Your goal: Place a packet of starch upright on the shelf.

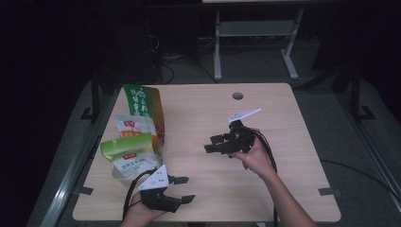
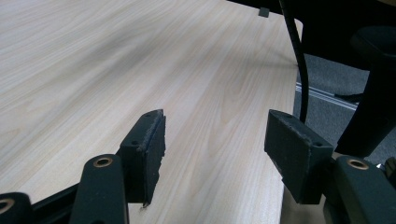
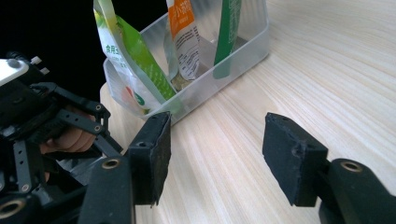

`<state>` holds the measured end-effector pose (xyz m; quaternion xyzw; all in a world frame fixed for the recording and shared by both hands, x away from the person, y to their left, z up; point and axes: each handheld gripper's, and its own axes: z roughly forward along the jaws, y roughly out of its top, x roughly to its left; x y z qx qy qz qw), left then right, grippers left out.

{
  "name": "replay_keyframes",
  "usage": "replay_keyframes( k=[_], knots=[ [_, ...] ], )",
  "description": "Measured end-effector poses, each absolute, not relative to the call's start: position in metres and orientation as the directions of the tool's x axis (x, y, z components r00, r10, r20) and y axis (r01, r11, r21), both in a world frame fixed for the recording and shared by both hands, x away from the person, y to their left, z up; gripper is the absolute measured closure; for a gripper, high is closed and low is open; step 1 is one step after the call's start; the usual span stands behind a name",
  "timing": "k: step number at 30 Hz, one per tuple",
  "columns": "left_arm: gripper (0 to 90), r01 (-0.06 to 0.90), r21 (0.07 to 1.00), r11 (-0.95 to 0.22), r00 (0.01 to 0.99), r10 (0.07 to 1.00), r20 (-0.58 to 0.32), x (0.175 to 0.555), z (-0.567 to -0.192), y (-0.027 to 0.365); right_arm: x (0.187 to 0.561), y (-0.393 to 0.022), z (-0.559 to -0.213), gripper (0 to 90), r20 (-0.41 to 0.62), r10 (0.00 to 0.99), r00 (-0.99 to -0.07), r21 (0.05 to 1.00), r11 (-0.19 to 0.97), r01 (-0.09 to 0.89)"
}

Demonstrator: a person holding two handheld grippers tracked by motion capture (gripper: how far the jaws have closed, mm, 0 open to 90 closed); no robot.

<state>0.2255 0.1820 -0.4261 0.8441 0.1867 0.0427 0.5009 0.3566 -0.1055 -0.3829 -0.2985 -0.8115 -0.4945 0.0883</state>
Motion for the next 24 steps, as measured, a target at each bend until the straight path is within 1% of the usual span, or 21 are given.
replay_keyframes(
  k=[14,24],
  knots=[
    [37.7,0.275,0.86,-0.43,0.925,0.363,-0.115,0.228,-0.427,0.183,0.346,-0.127,-0.394,39.3,0.455,0.411,-0.79,0.739,0.321,0.592],
    [37.8,0.27,0.863,-0.427,0.926,0.362,-0.11,0.228,-0.426,0.185,0.333,-0.151,-0.404,38.5,0.456,0.434,-0.777,0.732,0.313,0.605]
  ],
)
